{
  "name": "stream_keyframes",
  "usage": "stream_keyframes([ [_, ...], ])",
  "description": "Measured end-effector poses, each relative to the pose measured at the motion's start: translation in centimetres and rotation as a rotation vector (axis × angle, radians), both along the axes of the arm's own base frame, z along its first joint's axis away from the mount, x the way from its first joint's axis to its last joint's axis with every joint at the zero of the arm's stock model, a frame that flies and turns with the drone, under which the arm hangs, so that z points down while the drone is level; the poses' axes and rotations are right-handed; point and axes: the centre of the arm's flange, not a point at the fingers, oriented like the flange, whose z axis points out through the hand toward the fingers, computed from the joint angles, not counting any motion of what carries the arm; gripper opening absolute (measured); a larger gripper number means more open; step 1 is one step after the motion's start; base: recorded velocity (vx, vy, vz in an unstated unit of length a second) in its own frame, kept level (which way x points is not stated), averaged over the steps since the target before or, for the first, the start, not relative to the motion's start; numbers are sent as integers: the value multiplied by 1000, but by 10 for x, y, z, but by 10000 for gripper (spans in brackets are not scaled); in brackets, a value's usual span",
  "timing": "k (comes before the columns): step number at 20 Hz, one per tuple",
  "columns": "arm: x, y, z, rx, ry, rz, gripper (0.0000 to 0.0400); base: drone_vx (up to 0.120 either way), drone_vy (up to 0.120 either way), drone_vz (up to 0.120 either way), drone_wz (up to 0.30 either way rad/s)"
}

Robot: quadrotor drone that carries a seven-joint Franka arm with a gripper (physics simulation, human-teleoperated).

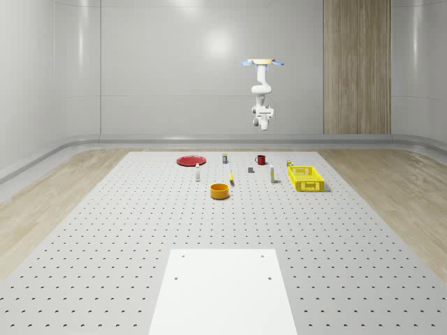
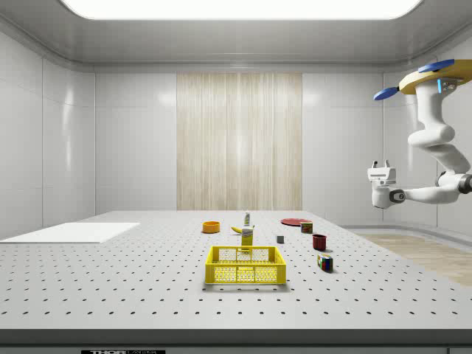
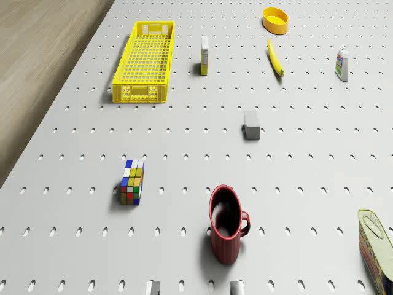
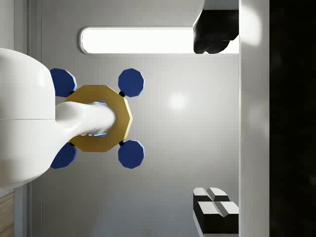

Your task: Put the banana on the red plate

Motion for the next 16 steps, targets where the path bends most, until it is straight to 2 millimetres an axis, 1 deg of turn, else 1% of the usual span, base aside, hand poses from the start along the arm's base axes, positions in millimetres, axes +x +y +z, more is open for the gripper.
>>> stream_keyframes([
  [3,-3,0,23,0,-2,0,400,0,-107,0,0],
  [4,-4,0,30,0,-3,0,400,80,-120,0,0],
  [10,-2,0,66,0,-8,0,400,120,-120,0,0],
  [13,-1,0,78,0,-10,0,400,120,-120,0,0],
  [16,-1,0,85,0,-13,0,400,120,-120,0,0],
])
